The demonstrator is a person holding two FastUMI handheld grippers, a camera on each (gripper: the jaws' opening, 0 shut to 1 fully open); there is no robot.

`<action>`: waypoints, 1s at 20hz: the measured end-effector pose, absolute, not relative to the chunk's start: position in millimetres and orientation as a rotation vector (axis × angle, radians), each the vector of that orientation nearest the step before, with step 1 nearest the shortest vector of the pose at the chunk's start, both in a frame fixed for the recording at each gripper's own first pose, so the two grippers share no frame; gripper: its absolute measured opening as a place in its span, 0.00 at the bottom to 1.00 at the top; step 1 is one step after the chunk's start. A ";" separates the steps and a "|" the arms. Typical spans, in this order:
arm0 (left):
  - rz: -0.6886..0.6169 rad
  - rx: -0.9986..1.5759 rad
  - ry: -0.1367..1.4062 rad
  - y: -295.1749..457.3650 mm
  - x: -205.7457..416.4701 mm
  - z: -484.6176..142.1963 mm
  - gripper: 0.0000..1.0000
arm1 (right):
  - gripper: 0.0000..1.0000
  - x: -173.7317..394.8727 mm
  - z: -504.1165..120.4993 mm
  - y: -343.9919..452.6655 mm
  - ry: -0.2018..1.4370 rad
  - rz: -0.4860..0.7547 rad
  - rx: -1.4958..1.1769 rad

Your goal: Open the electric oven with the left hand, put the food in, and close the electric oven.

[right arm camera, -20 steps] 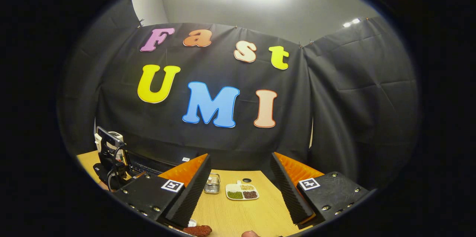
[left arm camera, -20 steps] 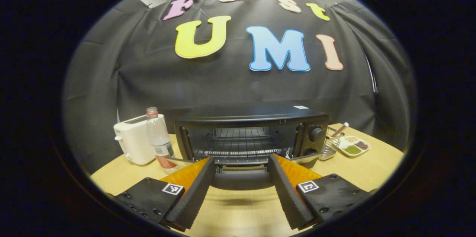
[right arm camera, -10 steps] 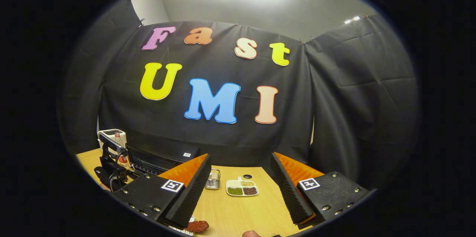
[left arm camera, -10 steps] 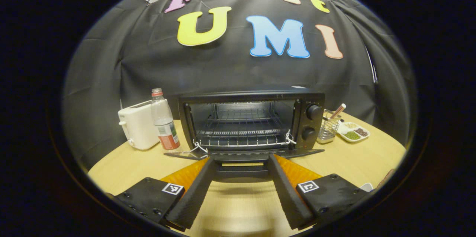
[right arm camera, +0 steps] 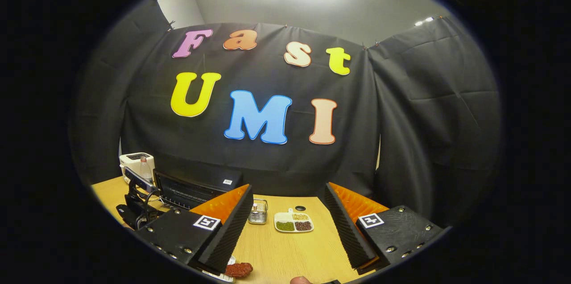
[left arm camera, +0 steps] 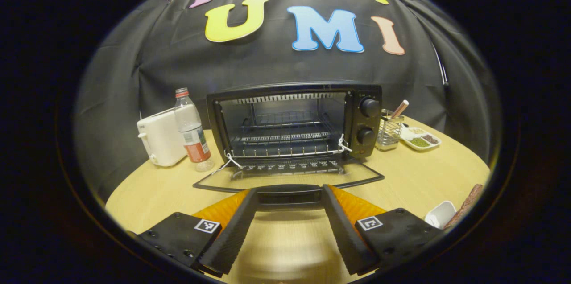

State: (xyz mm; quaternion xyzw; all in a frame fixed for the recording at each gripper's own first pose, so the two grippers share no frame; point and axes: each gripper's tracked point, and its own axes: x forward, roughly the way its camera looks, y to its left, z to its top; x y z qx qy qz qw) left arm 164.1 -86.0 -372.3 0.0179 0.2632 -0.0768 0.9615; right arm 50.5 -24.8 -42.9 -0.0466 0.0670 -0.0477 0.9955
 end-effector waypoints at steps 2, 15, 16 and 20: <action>-0.156 0.032 0.528 -84.5 160.0 -367.0 0.96 | 0.97 52.2 -46.2 -22.4 0.145 -0.084 -0.082; -0.116 -0.017 0.261 -52.8 149.6 -204.3 0.95 | 0.97 62.6 -101.6 -7.9 0.292 0.016 0.015; -0.115 -0.026 0.233 -52.2 147.4 -187.6 1.00 | 0.97 63.9 -114.3 -6.1 0.332 0.029 0.031; -0.104 -0.030 0.144 -43.3 134.5 -134.1 0.97 | 0.97 59.9 -155.6 6.2 0.486 0.101 0.138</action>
